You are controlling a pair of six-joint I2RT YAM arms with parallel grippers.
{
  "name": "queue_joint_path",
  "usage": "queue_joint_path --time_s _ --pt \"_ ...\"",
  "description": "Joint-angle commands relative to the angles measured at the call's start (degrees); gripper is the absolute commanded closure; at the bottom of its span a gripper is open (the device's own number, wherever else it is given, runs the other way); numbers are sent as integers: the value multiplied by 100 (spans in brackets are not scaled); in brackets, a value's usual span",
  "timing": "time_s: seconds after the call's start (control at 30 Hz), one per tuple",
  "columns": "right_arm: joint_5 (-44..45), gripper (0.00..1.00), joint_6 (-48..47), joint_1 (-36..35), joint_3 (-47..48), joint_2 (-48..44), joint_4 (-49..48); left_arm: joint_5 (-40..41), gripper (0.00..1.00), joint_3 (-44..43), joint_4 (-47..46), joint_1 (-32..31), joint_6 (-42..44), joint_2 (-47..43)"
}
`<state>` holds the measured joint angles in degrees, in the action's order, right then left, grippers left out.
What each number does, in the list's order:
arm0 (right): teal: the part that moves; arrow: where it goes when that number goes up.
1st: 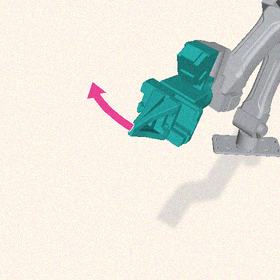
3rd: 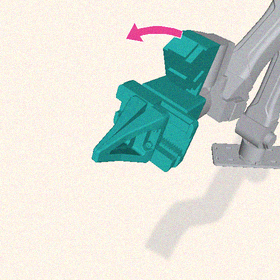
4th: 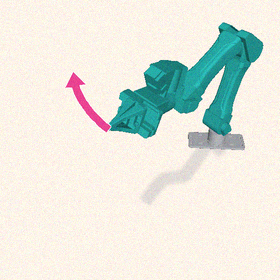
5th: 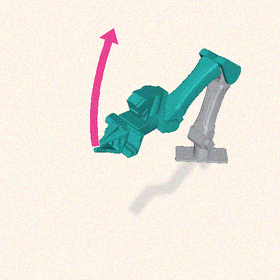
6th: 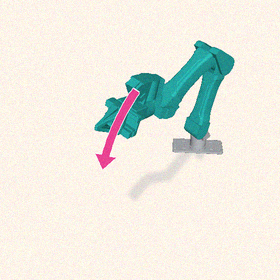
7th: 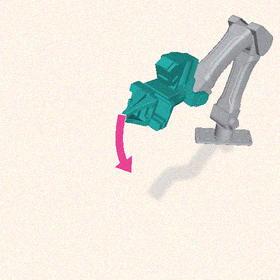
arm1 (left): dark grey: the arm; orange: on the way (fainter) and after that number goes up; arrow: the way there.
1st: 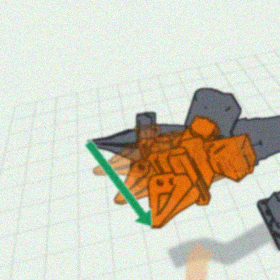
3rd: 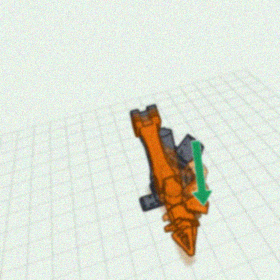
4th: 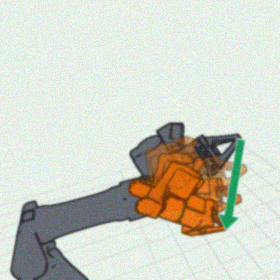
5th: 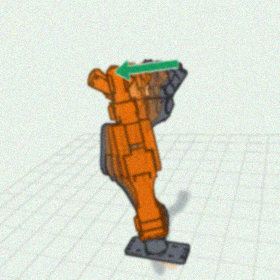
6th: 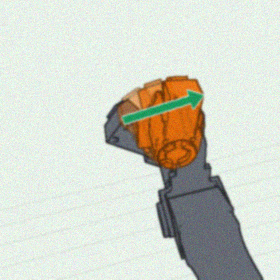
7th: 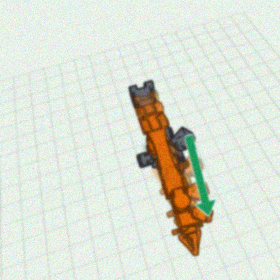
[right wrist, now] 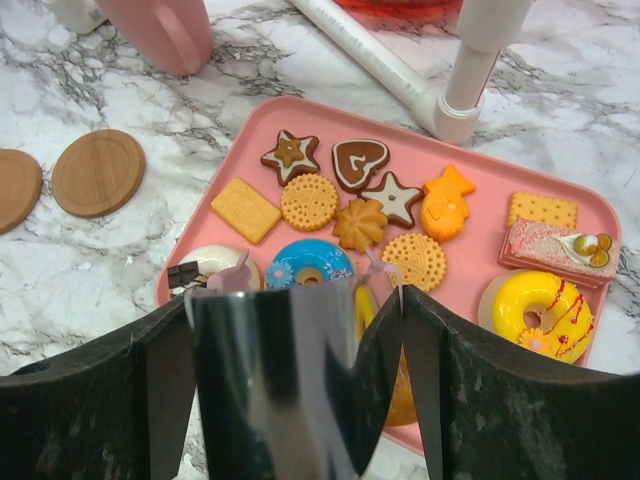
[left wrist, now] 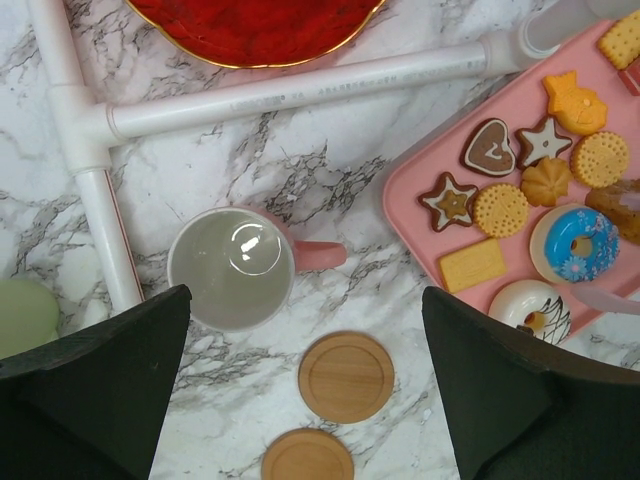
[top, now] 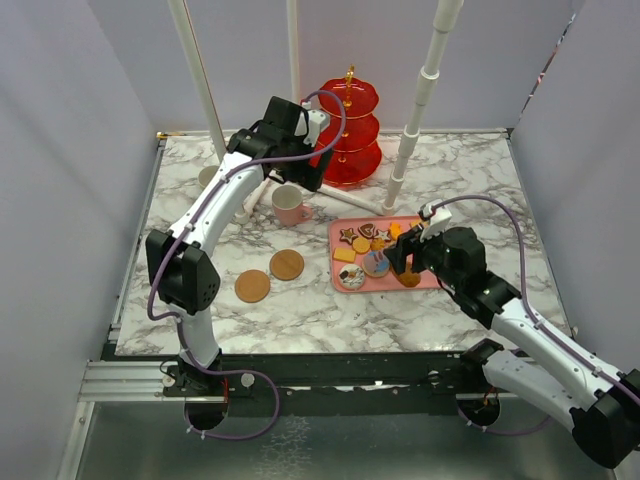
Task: Serve the afternoon tea
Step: Pick up the desert from the tray.
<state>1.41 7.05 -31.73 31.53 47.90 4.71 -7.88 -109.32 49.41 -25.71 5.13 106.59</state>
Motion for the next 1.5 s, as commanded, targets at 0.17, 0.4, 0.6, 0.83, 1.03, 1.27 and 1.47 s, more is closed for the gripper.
queue_joint_path --time_s 0.17,0.4,0.6,0.83,1.03,1.27,1.47 --pt "-115 26 -7 -27 -276 299 -1024 45 1 203 2 5 -80 -393" --pt "-115 27 -45 -35 -339 455 -984 52 1 146 3 5 -96 -384" --pt "-257 39 -61 -38 -346 588 -1104 70 1 85 5 5 -118 -358" --pt "-334 57 -68 -38 -316 643 -1217 118 1 74 3 5 -110 -399" --pt "-240 63 -211 -54 -219 357 -1315 140 1 72 6 5 -106 -449" --pt "-9 64 -299 -54 74 338 -1848 -9 1 157 -68 30 -64 -509" --pt "-112 65 -387 -57 311 1070 -2822 -29 2 149 -72 62 -137 -553"
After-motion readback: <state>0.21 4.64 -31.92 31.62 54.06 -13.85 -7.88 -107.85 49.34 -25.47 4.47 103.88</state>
